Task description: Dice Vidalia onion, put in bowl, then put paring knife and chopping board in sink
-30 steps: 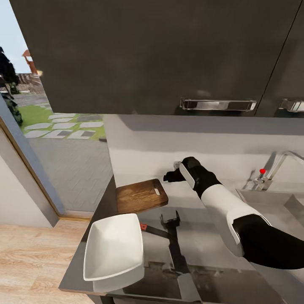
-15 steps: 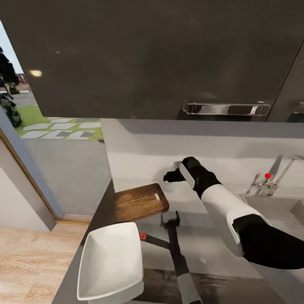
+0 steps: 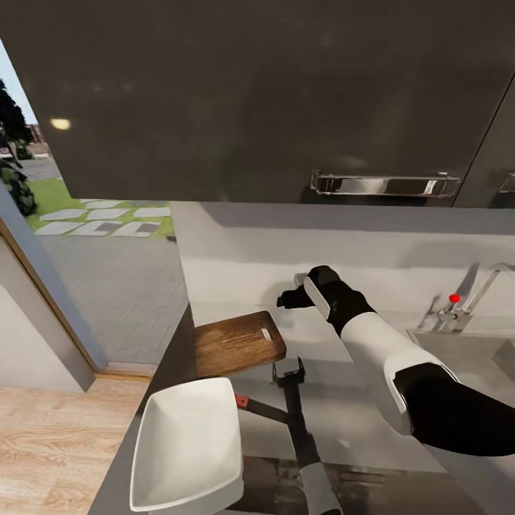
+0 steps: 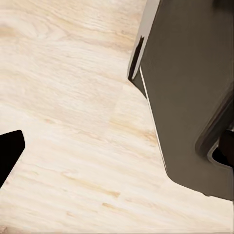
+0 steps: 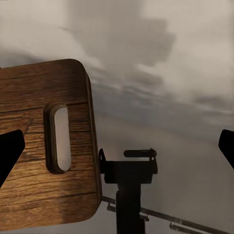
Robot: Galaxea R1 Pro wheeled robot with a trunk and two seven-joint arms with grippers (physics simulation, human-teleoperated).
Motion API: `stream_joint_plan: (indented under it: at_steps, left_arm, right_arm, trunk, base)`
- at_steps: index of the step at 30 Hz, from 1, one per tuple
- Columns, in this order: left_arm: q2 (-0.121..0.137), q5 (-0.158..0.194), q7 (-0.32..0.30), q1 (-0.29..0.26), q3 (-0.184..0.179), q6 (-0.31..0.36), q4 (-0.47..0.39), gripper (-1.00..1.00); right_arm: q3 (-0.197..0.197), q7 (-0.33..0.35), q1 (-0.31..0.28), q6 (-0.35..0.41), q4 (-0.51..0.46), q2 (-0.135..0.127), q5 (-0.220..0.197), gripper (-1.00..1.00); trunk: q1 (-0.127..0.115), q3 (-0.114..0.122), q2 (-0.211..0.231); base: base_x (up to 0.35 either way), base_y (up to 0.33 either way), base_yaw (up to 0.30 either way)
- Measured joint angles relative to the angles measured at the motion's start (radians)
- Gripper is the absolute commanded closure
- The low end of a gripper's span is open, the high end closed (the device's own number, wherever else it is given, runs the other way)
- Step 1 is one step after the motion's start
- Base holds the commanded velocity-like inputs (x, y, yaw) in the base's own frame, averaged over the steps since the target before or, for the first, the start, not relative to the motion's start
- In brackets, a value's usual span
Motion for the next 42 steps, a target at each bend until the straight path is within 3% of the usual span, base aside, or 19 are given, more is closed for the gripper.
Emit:
stream_joint_plan:
  at_steps: [2, 7, 42]
  left_arm:
    - [0.000, 0.000, 0.000, 0.003, -0.046, 0.000, 0.000, -1.00]
    - [0.002, 0.000, 0.000, 0.004, -0.068, 0.000, 0.000, -1.00]
    - [0.000, 0.000, 0.000, 0.004, -0.069, -0.001, 0.000, -1.00]
  right_arm:
    - [0.000, 0.000, 0.000, 0.000, 0.000, 0.000, 0.000, -1.00]
    - [0.000, 0.001, 0.000, 0.000, 0.000, 0.000, -0.001, -1.00]
    - [0.001, 0.001, 0.001, -0.002, 0.023, 0.000, 0.001, -1.00]
  trunk:
    - [0.000, 0.000, 0.000]
    - [0.000, -0.001, 0.000]
    - [0.000, -0.047, 0.000]
  base:
    - [0.010, 0.000, 0.000]
    - [0.003, 0.000, 0.000]
    - [0.000, 0.000, 0.034]
